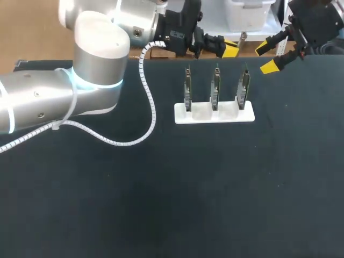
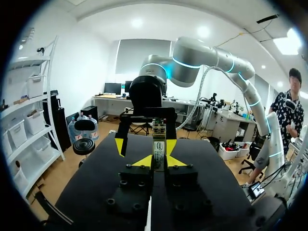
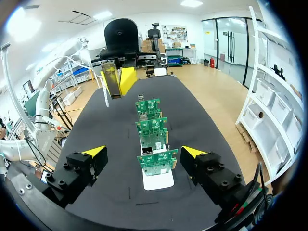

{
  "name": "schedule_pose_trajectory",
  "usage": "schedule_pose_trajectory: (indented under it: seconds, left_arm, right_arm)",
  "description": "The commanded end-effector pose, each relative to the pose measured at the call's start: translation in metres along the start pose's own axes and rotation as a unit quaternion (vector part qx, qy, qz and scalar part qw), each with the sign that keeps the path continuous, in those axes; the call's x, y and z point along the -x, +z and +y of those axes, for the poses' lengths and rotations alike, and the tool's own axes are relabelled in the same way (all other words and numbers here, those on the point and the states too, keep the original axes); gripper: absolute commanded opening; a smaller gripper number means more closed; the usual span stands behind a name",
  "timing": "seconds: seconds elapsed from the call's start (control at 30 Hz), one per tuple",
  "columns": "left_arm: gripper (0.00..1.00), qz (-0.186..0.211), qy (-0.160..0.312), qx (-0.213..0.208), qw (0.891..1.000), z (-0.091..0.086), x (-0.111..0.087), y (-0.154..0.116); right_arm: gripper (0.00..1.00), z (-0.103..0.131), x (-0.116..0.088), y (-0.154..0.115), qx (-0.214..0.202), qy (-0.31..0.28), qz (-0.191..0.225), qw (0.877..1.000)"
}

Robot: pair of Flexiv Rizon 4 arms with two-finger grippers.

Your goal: Pick up the optical module with the left hand, and insert it into the network port with the right hand.

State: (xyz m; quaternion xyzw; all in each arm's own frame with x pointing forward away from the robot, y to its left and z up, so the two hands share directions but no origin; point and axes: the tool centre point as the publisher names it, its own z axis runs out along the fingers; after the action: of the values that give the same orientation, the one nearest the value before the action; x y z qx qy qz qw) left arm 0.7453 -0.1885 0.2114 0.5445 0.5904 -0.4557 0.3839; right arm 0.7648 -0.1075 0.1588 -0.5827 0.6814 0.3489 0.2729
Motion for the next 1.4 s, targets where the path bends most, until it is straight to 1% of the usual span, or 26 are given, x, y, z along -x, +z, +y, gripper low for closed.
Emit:
schedule_pose_trajectory:
  seconds: [0.03,0.27,0.43,0.6,0.9,1.4]
  left_arm:
    - [0.0,-0.008,-0.005,-0.011,1.0,0.009,-0.002,0.009]
    - [0.0,-0.018,-0.007,-0.009,1.0,0.006,-0.006,0.016]
    - [0.0,-0.019,-0.005,0.001,1.0,0.006,-0.009,0.019]
    - [0.0,-0.021,-0.011,0.008,1.0,0.009,-0.013,0.023]
    - [0.0,-0.021,-0.022,0.01,0.999,0.013,-0.018,0.033]
    - [0.0,-0.025,-0.022,0.017,0.999,0.02,-0.019,0.043]
  right_arm:
    - [1.0,0.001,0.0,0.0,-0.002,0.0,0.0,1.0]
    - [1.0,0.001,0.0,0.0,-0.002,0.0,0.0,1.0]
    - [1.0,0.001,0.0,0.0,-0.002,0.0,0.0,1.0]
    - [1.0,0.001,0.0,0.0,-0.002,0.0,0.0,1.0]
    - [1.0,0.001,0.0,0.0,-0.002,0.0,0.0,1.0]
    - [1.0,0.001,0.0,0.0,-0.002,0.0,0.0,1.0]
